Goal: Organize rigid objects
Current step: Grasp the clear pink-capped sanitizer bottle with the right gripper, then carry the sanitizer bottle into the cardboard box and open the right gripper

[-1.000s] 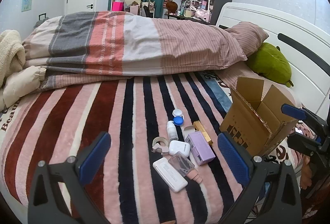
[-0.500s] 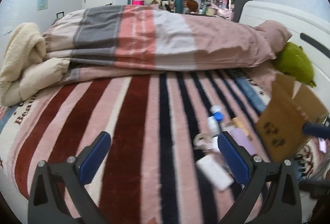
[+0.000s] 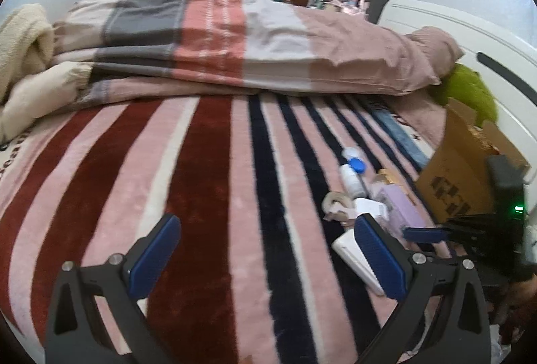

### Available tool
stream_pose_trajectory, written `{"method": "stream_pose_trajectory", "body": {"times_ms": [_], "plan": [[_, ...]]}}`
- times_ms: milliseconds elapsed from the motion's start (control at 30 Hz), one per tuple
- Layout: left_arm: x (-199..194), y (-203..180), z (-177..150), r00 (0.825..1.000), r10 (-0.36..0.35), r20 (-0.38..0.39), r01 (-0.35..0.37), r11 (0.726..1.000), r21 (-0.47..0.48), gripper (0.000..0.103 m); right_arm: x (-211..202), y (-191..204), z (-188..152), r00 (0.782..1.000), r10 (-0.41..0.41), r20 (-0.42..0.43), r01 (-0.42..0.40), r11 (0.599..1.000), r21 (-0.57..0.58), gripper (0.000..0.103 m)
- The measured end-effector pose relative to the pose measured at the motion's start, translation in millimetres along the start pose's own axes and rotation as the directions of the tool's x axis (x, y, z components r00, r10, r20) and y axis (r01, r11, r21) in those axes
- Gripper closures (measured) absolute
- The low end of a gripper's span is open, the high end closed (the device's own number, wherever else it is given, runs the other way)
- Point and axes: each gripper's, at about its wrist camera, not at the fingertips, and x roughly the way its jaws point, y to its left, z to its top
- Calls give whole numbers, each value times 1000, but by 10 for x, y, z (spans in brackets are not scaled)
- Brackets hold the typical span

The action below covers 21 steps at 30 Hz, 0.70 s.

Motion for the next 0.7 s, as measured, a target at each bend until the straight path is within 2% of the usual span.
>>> {"method": "stream_pose_trajectory", "body": {"times_ms": [167,300,367,500,600,700], "plan": [[-38,-11,21,999,-50,9,50,999,3,0,89,64,61,998,-42,-47,40,998,-44,68],[-55,38,14,995,-97,6,97,995,-23,0,195,14,119,997,-16,-73,15,1000,-17,68],[-59,54,9,993,-122,3,122,992,-30,0,212,3,128,998,7,-67,-7,1000,-4,77],[-58,52,7,983,-184,-9,184,983,-28,0,143,132,118,999,-29,-30,28,998,-51,80],[-41,-16,50,960,-280,-25,280,960,-28,0,-55,212,149,999,-25,26,27,997,-78,81],[-17,-158,167,914,-401,-60,399,916,-44,1,-325,286,219,997,6,83,2,996,-94,81]]}}
